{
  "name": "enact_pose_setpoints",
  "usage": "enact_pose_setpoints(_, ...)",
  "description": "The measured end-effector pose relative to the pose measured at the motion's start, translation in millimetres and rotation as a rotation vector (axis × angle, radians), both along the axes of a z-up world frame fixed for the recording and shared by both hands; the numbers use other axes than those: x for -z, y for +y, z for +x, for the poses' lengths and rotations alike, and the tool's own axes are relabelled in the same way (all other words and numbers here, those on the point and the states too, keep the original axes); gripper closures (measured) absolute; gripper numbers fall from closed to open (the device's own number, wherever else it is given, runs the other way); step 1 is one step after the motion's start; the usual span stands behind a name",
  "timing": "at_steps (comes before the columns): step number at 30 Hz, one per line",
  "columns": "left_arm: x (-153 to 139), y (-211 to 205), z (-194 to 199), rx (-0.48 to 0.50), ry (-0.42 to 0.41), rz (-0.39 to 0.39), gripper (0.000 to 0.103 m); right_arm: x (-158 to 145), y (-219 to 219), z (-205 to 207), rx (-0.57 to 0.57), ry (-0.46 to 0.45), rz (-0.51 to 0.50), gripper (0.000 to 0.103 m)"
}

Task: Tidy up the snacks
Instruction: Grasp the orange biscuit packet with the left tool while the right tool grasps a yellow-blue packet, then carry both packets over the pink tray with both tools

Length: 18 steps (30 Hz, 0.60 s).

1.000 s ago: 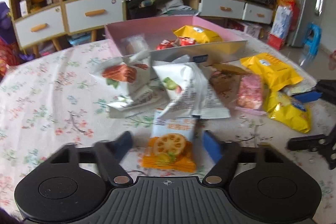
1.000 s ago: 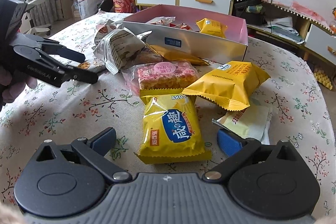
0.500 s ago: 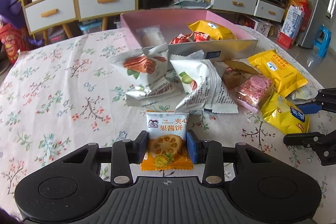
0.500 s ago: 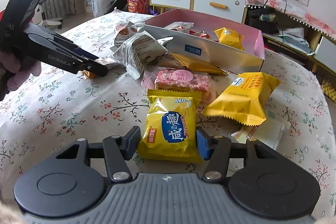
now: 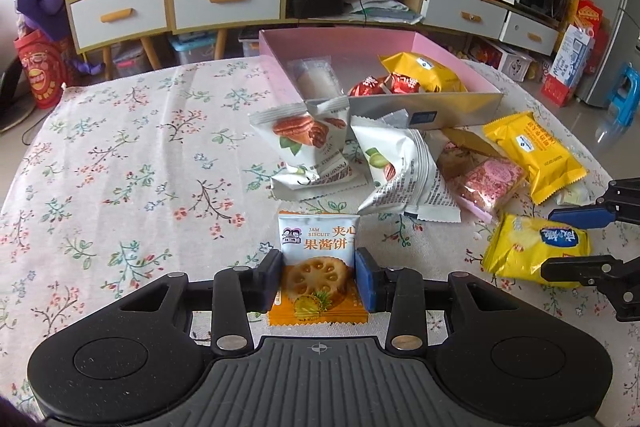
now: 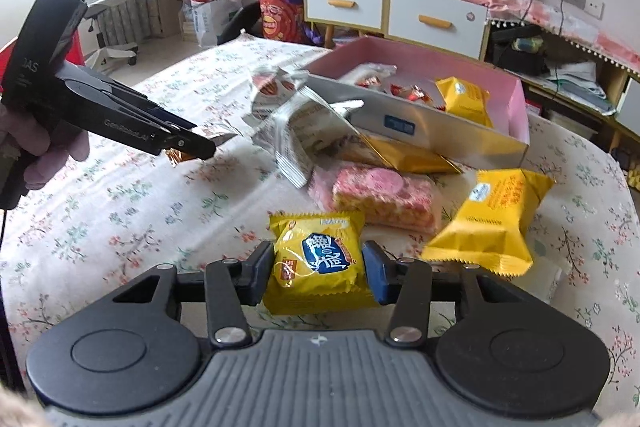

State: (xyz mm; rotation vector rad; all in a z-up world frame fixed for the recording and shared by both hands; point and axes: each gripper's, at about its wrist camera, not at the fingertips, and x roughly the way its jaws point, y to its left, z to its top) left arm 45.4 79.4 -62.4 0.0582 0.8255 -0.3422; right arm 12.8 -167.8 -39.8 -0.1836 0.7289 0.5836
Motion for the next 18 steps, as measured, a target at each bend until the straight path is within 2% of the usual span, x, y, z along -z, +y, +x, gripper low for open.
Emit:
enact_pose_setpoints(1,-1.3,0.6,-0.1,-0.002,-0.001,-0.001,0.067,-1.1,0.4,0.7,-0.002,0.0,0.005,0.061)
enact_pose_setpoints(4,-5.3,2.3,-0.3,-0.013,-0.001,-0.006,0.067,-3.4,2.2,3.3,-0.001,-0.001,0.01,0.089)
enact_pose_setpoints(8,-7.4,4.5,-1.2,-0.015,0.01,-0.015,0.067,-4.1,8.8,5.6,-0.015,0.001,-0.027,0.09)
enact_pose_setpoints(10,-6.5,5.0,-2.5,-0.011,0.023,-0.018,0.067,-2.3,11.5,7.0,-0.018,0.026,-0.022,0.083)
enact_pose_setpoints(11,-5.7,4.7,-3.7,-0.007,0.027,-0.018,0.067,-1.7,12.8,7.2,-0.022,0.032,-0.024,0.072)
enact_pose_setpoints(12,-4.8,4.0,-5.0,-0.001,0.031,-0.015,0.067,-1.4,14.5,6.8,-0.029,0.038,-0.027,0.057)
enact_pose_setpoints(14,-3.0,2.8,-7.7,0.009,0.036,-0.008,0.067,-0.7,16.9,5.4,-0.037,0.041,-0.029,0.041)
enact_pose_setpoints(18,-0.7,3.2,-10.0,0.012,0.045,-0.002,0.067,3.9,23.1,5.6,-0.047,0.057,-0.064,0.04)
